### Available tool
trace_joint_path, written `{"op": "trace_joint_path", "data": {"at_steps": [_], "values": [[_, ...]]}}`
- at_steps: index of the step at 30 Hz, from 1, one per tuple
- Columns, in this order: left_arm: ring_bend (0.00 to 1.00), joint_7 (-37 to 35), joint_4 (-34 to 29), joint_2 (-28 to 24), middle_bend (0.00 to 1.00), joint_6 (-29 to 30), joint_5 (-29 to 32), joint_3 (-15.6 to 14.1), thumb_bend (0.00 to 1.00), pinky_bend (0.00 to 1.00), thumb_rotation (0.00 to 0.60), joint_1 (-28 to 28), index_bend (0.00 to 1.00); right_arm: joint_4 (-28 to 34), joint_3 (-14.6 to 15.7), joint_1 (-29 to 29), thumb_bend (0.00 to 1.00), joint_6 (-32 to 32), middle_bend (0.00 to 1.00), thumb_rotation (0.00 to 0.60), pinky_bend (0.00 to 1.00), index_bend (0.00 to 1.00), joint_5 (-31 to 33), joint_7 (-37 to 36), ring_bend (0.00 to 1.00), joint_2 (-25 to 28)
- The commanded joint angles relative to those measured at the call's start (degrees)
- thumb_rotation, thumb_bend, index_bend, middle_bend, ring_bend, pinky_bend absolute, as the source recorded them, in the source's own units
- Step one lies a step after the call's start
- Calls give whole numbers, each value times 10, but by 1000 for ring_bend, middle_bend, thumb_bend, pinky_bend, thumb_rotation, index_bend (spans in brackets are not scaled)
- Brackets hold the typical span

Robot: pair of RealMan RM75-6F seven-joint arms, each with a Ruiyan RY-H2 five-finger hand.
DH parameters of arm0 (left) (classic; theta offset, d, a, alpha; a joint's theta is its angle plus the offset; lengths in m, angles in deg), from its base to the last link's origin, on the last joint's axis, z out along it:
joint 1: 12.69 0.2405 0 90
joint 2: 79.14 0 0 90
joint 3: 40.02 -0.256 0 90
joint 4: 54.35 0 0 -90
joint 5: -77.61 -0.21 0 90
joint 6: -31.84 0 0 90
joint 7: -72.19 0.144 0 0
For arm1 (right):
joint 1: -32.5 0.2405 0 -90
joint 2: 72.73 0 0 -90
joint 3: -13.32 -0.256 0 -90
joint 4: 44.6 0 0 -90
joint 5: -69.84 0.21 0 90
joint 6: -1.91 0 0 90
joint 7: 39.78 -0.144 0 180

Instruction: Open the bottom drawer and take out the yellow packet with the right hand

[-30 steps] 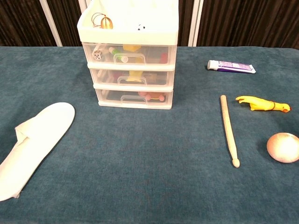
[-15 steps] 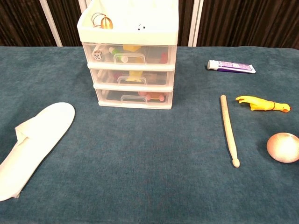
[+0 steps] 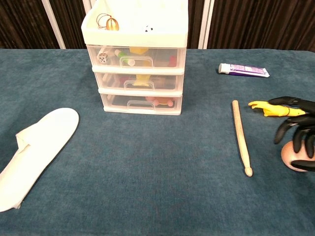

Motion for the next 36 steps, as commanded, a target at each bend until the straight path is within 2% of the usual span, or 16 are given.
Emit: {"op": "trace_joint_path", "data": {"at_steps": [1,5,8,17,25,36], "values": [[0,-2,-1,-1,0,0,1,1,462,0,600,0,54,0,-33,31,345,34,475,600,707,0,51,42,603,-43],[0,-8,-1,-2,0,-1,4,1,463,0,600,0,54,-4,-63,49,392,43,555,600,826,0,100,81,693,-91],[0,-12,-1,-4,0,-5,7,1,463,0,600,0,54,-8,-82,65,404,48,579,600,853,0,137,113,730,-127],[0,-20,-4,-8,0,-15,16,4,463,0,600,-3,53,-33,-103,106,413,69,623,600,869,0,202,176,774,-217],[0,-21,-6,-9,0,-21,16,3,463,0,600,-6,54,-63,-124,135,440,74,627,600,870,0,227,180,776,-289],[0,-22,-7,-11,0,-25,20,3,463,0,600,-7,54,-116,-147,166,469,74,640,600,870,0,237,181,778,-347]]}}
